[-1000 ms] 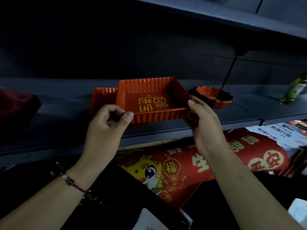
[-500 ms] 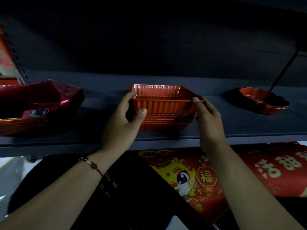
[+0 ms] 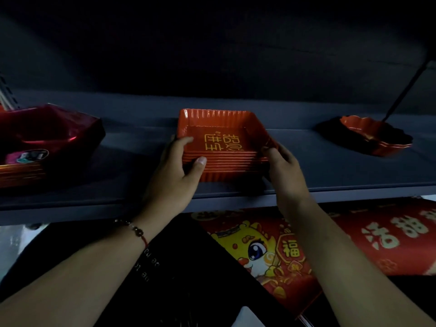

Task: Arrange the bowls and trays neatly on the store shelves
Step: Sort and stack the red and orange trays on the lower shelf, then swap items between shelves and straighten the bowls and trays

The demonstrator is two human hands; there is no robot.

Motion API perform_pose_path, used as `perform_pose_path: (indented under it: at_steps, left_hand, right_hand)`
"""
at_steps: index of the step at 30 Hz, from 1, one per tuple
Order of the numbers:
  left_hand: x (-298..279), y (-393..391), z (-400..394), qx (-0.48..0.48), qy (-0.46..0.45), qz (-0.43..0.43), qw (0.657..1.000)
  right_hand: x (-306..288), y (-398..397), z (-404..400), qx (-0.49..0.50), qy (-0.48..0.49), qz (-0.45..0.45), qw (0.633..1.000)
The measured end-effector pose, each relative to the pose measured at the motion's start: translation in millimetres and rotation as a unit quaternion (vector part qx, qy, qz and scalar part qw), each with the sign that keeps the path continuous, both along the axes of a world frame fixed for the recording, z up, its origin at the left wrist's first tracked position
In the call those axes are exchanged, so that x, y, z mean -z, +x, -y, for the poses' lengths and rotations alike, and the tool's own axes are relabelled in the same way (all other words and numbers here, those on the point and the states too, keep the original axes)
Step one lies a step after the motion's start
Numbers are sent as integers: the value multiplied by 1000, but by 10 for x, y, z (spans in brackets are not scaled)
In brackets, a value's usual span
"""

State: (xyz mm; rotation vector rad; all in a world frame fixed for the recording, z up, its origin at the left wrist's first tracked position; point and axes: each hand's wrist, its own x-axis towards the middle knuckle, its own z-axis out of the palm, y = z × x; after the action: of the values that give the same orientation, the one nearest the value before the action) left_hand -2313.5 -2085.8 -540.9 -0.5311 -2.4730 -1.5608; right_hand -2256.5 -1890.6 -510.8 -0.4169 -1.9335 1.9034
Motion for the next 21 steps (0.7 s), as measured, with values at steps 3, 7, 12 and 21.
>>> perform_pose_path:
  at_steps: [3, 7, 12, 21]
  left_hand:
    - [3, 4, 4, 1, -14, -6, 1000]
    - [-29, 64, 68, 4, -42, 1, 999]
    - [-117, 254, 192, 23, -75, 5, 997]
    - [-441, 946, 703, 26, -217, -58, 974]
  right_hand:
    - [-4, 32, -15, -8, 13, 4, 1000]
    - [19, 118, 8, -7, 47, 15, 999]
    - [43, 314, 54, -14, 71, 22, 997]
    - [-339, 938, 493, -51, 330, 71, 940]
